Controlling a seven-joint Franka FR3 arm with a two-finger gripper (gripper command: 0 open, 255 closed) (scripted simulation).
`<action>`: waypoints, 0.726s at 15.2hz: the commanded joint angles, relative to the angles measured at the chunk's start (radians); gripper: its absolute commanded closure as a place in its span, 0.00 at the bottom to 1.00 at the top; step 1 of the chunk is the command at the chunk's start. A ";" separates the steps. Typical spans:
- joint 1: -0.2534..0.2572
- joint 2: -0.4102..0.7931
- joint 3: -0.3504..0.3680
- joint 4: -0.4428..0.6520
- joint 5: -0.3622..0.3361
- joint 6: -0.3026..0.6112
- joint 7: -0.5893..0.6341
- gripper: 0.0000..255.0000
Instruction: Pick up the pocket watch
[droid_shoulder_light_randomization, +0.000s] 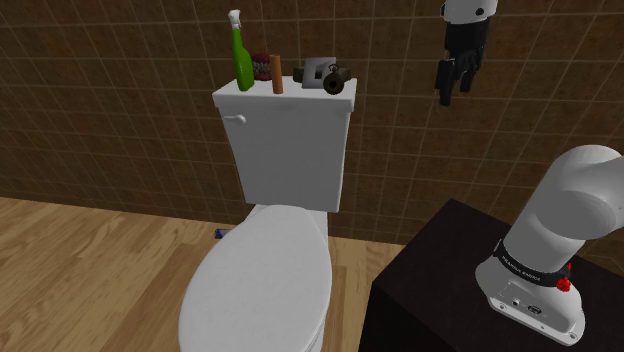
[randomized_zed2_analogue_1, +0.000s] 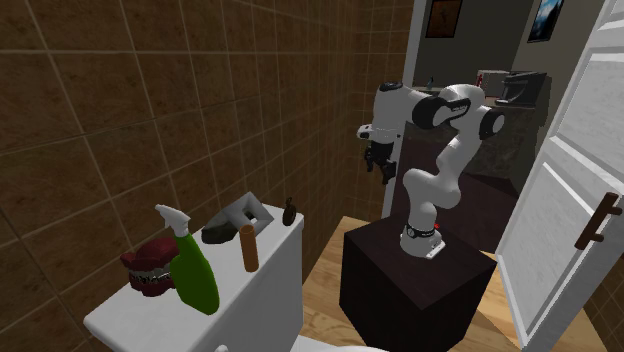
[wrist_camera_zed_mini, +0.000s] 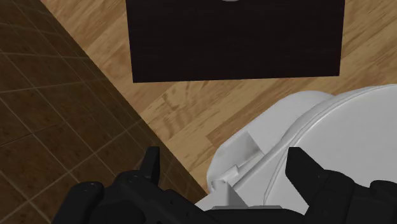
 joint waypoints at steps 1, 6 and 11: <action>0.000 0.000 0.000 0.000 0.000 0.000 0.000 0.00; -0.023 0.139 0.072 0.072 0.016 0.128 0.156 0.00; -0.054 0.289 0.138 0.179 -0.002 0.227 0.311 0.00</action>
